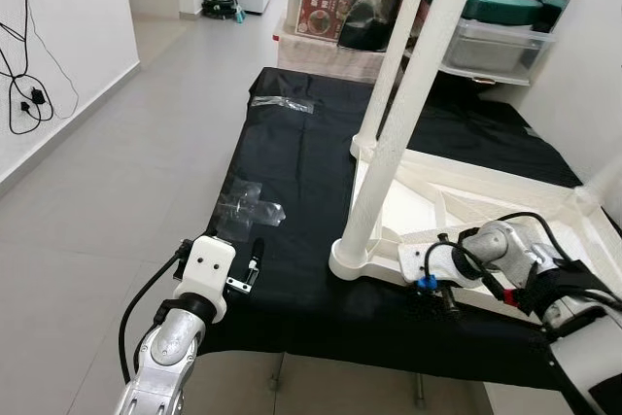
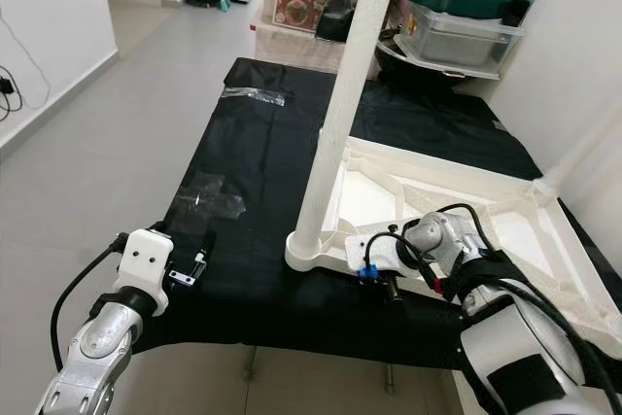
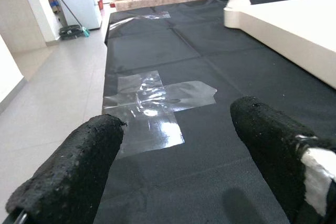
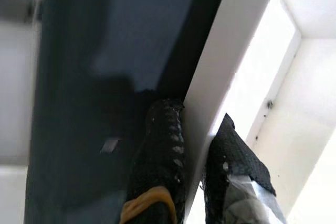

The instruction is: Building children table

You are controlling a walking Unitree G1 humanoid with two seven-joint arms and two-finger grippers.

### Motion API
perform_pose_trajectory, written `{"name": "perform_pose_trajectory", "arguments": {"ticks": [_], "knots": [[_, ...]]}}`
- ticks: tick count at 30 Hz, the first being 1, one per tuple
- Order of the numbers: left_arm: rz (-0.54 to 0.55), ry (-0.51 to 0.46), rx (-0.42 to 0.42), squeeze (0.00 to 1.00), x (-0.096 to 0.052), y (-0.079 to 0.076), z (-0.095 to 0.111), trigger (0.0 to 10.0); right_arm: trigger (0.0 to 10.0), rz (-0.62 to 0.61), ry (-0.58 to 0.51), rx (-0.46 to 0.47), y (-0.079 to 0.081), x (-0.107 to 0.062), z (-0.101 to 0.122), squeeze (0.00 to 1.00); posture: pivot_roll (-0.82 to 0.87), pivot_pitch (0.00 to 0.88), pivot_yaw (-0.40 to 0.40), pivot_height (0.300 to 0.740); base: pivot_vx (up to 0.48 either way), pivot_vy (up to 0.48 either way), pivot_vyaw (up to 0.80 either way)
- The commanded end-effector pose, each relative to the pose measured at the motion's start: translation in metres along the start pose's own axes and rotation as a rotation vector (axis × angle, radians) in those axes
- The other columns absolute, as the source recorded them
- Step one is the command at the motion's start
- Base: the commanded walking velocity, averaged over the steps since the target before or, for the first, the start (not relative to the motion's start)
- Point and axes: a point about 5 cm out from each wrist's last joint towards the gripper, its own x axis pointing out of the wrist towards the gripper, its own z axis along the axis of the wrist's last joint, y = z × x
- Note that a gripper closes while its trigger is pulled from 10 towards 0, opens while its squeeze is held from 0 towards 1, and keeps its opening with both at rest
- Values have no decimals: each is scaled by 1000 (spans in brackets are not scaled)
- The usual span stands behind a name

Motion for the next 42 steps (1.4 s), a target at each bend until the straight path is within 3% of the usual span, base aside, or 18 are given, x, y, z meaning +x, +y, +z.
{"name": "perform_pose_trajectory", "arguments": {"ticks": [1,2,5,10,16,17,18,19,22,23,24,25,26,27,33,35,41,42], "knots": [[-25,22,3,0,-1,-6,-6,10000,0,-55,-56,-401,-11,-6,27,0,46,0,-163,740,0,0,0],[-26,21,2,0,0,-7,-6,10000,0,-75,-80,-505,-12,-8,34,0,46,0,-163,740,0,0,0],[-27,21,2,0,0,-7,-6,10000,0,-86,-95,-564,-12,-8,38,0,46,0,-163,740,0,0,0],[-34,23,-2,0,1,-10,-7,10000,0,-101,-112,-752,-18,-13,49,0,33,0,-161,740,0,0,0],[-33,24,-3,0,1,-11,-7,10000,0,-171,-100,-770,-25,-13,52,0,33,0,-166,740,0,0,0],[-29,26,-1,0,2,-10,-7,10000,3961,-285,-61,-718,-36,-16,48,0,36,0,-168,740,0,0,0],[-29,26,-1,0,2,-10,-7,10000,3961,-285,-61,-718,-36,-16,48,0,36,0,-168,740,0,0,0],[-26,28,0,0,1,-9,-7,10000,10000,-362,-26,-654,-45,-19,44,0,36,0,-168,740,0,0,0],[-24,28,1,0,1,-9,-8,10000,10000,-429,-1,-600,-52,-22,41,0,36,0,-168,740,0,0,0],[-22,31,2,0,0,-8,-9,10000,10000,-526,69,-391,-61,-29,26,78,36,0,-163,740,0,0,0],[-22,32,3,0,0,-8,-9,10000,10000,-548,89,-326,-62,-30,21,78,36,0,-161,740,0,0,0],[-23,33,5,0,0,-7,-9,10000,10000,-565,100,-246,-62,-32,14,929,36,0,-160,740,0,0,0],[-23,33,5,0,0,-7,-9,10000,10000,-565,100,-246,-62,-32,14,929,36,0,-160,740,0,0,0],[-23,32,7,0,0,-7,-9,10000,10000,-576,109,-177,-61,-33,9,1000,36,0,-160,740,0,0,0],[-21,27,12,0,1,-5,-8,10000,10000,-642,166,65,-51,-36,-17,1000,38,0,-152,740,0,0,0],[-22,27,14,0,1,-5,-8,10000,10000,-660,169,79,-48,-36,-21,1000,38,0,-150,740,0,0,0],[-25,29,19,0,0,-4,-8,10000,10000,-627,107,168,-37,-37,-28,1000,37,0,-148,740,0,0,0],[-23,29,19,0,0,-3,-8,10000,10000,-620,58,248,-34,-39,-31,1000,34,0,-149,740,0,0,0]]}}
